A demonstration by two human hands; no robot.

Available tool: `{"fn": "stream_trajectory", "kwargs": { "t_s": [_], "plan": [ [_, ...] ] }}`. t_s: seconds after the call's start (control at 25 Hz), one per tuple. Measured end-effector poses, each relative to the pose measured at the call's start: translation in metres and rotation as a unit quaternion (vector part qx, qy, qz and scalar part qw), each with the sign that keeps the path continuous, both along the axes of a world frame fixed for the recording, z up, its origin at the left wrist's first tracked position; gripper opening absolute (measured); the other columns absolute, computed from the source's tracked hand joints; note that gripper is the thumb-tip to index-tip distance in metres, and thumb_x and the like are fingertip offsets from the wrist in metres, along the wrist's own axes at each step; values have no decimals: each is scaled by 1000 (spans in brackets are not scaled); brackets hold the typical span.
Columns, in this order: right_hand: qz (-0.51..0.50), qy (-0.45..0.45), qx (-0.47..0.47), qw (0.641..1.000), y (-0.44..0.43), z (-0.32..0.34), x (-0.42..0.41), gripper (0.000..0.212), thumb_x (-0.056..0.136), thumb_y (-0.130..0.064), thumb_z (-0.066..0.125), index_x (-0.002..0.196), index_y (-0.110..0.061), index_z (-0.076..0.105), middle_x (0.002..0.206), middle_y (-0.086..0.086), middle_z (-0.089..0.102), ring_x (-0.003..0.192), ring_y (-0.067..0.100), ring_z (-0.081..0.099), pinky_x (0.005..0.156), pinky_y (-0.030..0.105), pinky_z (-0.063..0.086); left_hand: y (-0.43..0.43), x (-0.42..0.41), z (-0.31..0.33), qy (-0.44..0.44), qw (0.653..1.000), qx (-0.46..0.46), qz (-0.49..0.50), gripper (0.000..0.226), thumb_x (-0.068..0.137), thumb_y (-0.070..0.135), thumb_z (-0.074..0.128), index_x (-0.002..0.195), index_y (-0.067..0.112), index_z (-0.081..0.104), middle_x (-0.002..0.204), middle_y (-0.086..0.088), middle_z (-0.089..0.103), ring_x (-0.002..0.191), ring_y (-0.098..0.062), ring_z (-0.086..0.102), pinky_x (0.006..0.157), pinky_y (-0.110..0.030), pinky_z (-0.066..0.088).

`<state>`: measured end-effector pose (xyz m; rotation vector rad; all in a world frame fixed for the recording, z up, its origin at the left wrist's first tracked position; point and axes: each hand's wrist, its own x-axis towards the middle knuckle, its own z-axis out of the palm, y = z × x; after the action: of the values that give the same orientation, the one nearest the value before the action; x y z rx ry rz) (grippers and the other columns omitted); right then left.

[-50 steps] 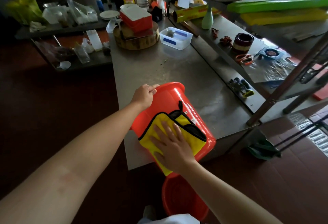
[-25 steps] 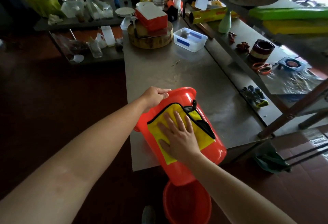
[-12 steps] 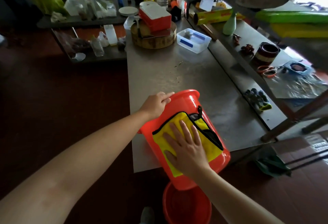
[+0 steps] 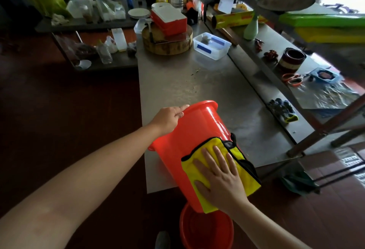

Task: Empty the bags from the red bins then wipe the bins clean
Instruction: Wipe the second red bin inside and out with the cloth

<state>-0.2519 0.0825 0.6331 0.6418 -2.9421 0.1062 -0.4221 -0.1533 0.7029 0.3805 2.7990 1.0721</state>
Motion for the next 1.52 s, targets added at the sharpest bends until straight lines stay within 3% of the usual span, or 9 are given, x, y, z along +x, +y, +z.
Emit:
{"fn": "stream_trajectory", "kwargs": {
  "t_s": [0.28,0.44,0.68,0.88,1.08,1.28,1.52],
  "plan": [
    [-47,-62,-31,996,-51,38,-104,67,94,-74,29,156,-50,18,169,-15,-2,156,20,-12,125,51,0,0,-5,0,10,1000,-4,17,40,104,18,51,143,26,54,143,0,56,134,-15,49,99,-6,29],
    [-42,-69,-42,996,-51,40,-110,66,96,-74,27,156,-49,18,169,-14,-2,156,20,-12,125,52,3,1,-9,1,25,999,5,26,38,103,17,51,140,26,58,140,-1,60,131,-16,53,99,-8,32],
    [-96,-41,-68,992,-6,10,-32,65,98,-74,28,157,-45,25,169,-10,7,157,23,-5,124,55,12,24,-26,9,21,1000,3,12,36,102,14,53,136,24,62,136,-3,62,128,-16,56,96,-3,30],
    [-91,-40,-78,992,6,2,-12,64,99,-72,31,156,-45,29,169,-9,10,157,23,-1,124,56,15,27,-27,9,36,999,-8,12,36,103,15,52,137,24,61,136,-3,63,126,-17,57,97,-8,32],
    [-92,-54,-83,991,-6,8,-34,64,97,-74,29,155,-48,25,169,-12,7,157,20,-5,125,54,12,14,-17,4,41,999,1,25,36,103,16,53,135,27,62,131,-2,66,122,-16,60,96,-8,35],
    [-86,-66,-113,988,-42,28,-106,67,94,-75,31,155,-48,25,168,-12,11,157,20,-1,125,52,10,-11,1,-3,56,997,13,46,37,102,13,54,135,27,62,122,-4,71,114,-20,64,96,-23,45],
    [-40,-76,-96,992,-62,36,-117,66,95,-75,29,156,-48,22,169,-12,7,156,21,-5,125,52,6,-48,16,-12,-4,996,56,74,37,102,18,55,134,34,62,131,6,66,124,-7,58,104,-16,43]
  ]
}}
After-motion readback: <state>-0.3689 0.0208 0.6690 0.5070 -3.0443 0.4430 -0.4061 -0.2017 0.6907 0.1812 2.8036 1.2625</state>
